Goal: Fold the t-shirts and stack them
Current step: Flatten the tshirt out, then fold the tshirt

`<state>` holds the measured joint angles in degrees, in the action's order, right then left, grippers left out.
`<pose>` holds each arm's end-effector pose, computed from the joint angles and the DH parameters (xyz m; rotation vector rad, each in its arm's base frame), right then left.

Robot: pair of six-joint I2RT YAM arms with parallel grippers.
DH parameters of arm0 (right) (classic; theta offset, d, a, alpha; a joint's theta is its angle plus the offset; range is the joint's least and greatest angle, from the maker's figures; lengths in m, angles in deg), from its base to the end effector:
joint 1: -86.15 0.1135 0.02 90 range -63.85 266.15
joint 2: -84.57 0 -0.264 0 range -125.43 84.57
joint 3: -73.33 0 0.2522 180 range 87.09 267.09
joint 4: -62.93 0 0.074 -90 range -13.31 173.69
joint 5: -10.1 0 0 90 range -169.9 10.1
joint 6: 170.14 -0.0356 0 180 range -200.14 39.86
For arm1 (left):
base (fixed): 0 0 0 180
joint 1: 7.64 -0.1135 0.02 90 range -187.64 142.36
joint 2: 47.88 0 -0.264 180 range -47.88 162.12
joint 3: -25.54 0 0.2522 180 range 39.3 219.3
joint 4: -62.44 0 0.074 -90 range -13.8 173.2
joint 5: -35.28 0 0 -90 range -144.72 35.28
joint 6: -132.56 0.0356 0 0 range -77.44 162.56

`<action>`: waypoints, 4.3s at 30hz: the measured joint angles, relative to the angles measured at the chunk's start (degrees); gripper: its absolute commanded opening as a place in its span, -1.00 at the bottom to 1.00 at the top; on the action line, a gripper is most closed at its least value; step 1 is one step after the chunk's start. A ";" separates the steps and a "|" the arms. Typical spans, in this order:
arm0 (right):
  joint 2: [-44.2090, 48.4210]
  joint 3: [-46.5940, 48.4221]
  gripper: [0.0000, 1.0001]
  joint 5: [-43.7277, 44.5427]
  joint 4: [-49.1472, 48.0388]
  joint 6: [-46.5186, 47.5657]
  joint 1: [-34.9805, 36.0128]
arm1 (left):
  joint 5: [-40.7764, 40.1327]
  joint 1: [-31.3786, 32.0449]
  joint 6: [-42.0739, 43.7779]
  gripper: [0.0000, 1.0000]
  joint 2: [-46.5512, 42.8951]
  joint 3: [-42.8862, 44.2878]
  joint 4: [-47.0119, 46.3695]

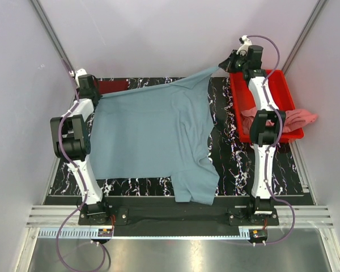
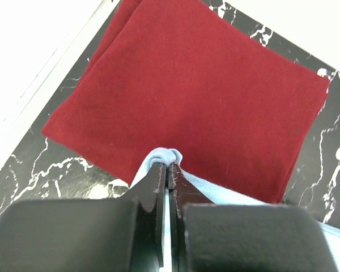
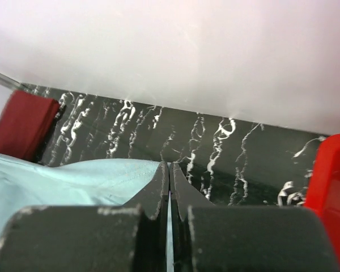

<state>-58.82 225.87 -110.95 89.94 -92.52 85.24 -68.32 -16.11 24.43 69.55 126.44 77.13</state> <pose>0.5806 0.0091 0.2790 -0.1577 1.8799 0.6457 0.4698 0.0784 0.2198 -0.6196 2.0089 0.1498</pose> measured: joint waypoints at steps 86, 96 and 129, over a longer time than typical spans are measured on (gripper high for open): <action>13.97 -26.75 -1.00 -8.92 3.85 -28.00 0.59 | 18.53 -8.41 -37.94 -0.31 5.07 12.96 33.48; 13.94 -25.68 -1.00 -8.92 3.82 -28.02 0.59 | 19.04 -8.41 -37.53 -1.00 8.28 14.16 33.53; 31.26 -24.50 -1.00 -4.44 7.58 -28.87 1.97 | 23.02 -10.43 -26.03 -1.00 -17.00 8.87 31.98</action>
<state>-27.57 201.37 -115.38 97.53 -121.40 87.21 -45.31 -26.54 -1.60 52.54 135.31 109.11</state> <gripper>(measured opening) 0.011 0.024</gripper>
